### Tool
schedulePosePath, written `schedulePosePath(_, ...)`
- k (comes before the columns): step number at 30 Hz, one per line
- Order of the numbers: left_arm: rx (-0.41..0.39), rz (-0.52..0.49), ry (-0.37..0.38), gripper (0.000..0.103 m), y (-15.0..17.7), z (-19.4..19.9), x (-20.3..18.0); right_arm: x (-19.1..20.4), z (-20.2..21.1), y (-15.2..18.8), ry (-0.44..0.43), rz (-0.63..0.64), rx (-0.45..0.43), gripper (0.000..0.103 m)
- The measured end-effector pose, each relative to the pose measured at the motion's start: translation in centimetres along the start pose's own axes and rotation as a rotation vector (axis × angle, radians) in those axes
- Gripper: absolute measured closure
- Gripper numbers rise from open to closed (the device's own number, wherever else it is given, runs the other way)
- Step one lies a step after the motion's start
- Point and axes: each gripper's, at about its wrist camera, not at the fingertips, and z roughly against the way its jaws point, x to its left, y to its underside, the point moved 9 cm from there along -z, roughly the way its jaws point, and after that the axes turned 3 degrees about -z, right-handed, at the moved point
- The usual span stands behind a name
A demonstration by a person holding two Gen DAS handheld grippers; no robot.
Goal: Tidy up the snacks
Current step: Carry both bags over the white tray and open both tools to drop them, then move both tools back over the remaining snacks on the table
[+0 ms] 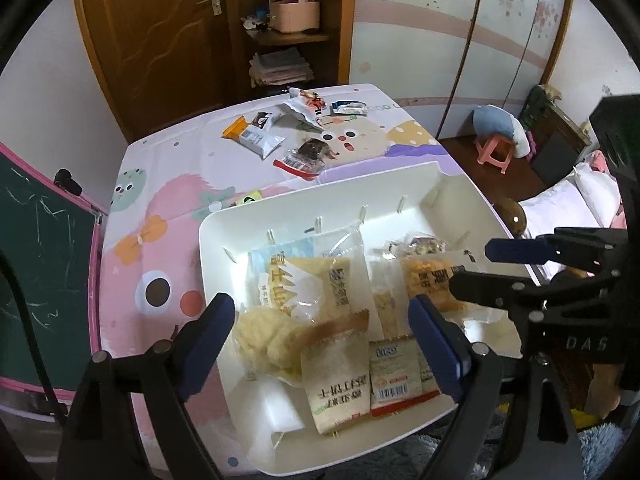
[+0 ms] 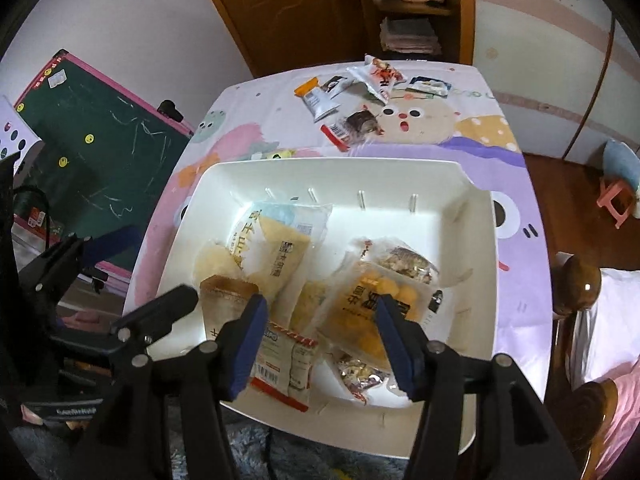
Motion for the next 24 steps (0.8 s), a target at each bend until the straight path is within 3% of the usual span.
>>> schedulePosePath(6, 0.006, 0.002, -0.002, 0.015, -1.8, -1.3, 1.0, -0.7, -0.9, -1.0, 0.001, -0.017, 0.008, 0.046)
schedulePosePath(13, -0.069, 0.055, -0.062, 0.015, -5.8, -0.5, 4.4, -1.6, -1.0, -3.6, 0.052, -0.002, -0.023, 0.046)
schedulePosePath(24, -0.080, 0.167, -0.127, 0.015, -13.2, -1.5, 11.4, -1.5, 1.1, -14.9, 0.226, 0.170, -0.171, 0.046)
